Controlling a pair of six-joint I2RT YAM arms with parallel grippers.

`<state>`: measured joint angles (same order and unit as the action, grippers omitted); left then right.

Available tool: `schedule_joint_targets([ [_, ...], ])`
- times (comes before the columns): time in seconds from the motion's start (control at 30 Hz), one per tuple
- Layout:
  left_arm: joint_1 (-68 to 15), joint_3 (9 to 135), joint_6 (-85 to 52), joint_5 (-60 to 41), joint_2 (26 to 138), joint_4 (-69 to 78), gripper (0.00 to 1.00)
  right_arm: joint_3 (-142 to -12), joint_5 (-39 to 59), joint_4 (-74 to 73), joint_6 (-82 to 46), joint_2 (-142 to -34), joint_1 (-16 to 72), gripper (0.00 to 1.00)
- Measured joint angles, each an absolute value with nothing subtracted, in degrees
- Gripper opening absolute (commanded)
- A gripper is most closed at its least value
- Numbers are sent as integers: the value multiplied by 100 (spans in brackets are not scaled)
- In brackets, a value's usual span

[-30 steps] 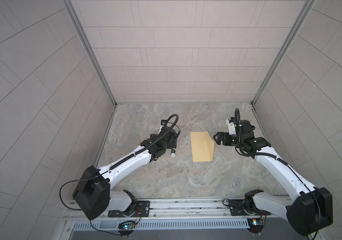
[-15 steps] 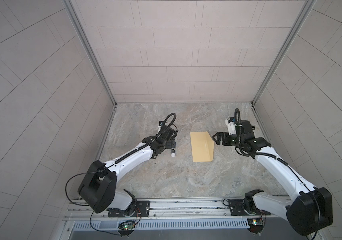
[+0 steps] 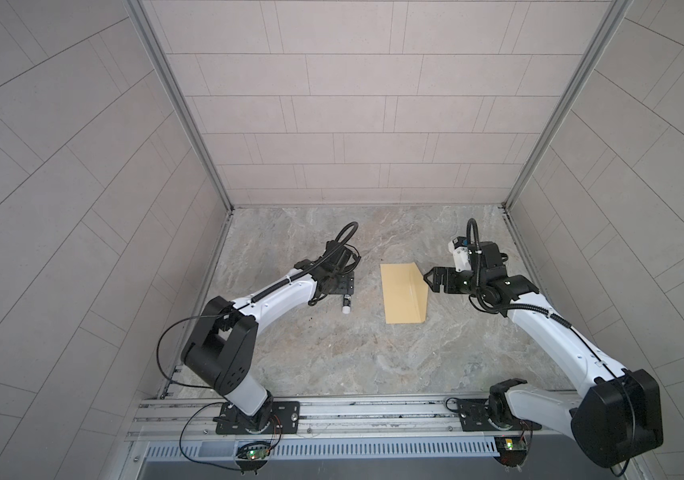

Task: Place the letter into the envelope and seal it
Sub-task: 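Move the left gripper down to the blue glue stick, then grasp the blue glue stick with the left gripper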

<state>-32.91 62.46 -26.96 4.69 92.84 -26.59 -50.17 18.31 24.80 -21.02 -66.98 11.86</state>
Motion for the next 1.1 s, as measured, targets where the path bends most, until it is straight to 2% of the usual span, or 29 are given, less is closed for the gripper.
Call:
schedule_joint_targets([
  [0.2, -3291, 6246, -2749, 69, 9561, -2689, 78, -5017, 1890, 2462, -2097, -6731, 1181, 99],
  [0.47, -3301, 6241, -2884, -231, 9885, -2615, 64, -5017, 1931, 2416, -2097, -6818, 1157, 99],
  [1.1, -3424, 6222, -3011, -346, 10324, -2357, 43, -4936, 2040, 2359, -2099, -6845, 1157, 99],
])
